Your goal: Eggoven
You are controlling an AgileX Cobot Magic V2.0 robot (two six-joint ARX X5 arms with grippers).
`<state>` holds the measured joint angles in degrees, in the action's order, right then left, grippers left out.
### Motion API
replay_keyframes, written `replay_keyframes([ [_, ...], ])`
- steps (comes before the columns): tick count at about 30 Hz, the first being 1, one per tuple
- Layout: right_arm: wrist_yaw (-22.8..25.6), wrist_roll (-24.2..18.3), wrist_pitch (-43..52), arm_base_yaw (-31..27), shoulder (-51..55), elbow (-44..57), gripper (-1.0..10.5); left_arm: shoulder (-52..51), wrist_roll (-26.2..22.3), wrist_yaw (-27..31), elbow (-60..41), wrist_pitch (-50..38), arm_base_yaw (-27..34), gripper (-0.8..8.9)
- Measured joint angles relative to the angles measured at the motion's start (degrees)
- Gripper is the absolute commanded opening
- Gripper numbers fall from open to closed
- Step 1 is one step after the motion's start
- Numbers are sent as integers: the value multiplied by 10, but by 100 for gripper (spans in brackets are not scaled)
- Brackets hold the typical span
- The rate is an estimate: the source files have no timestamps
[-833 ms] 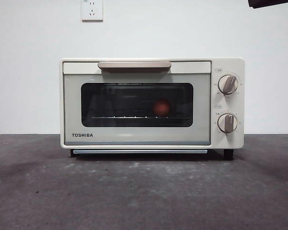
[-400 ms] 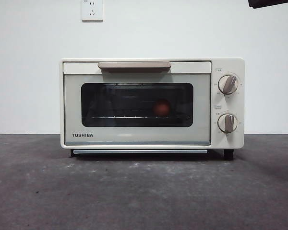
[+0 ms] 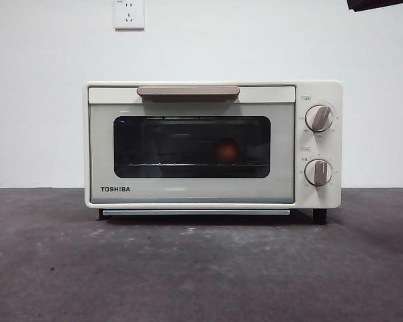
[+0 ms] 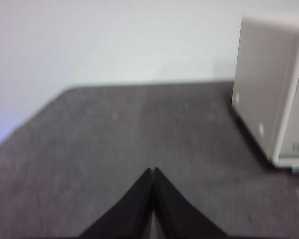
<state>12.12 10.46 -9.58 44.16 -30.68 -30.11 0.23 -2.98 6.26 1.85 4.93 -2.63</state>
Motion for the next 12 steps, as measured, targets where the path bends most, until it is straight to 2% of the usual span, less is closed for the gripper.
replay_keyframes([
  [6, 0, 0, 0, 0, 0, 0, 4, 0, 27, 0, 0, 50, 0, 8],
  [12, 0, 0, 0, 0, 0, 0, 4, 0, 75, -1, -1, 52, 0, 8],
])
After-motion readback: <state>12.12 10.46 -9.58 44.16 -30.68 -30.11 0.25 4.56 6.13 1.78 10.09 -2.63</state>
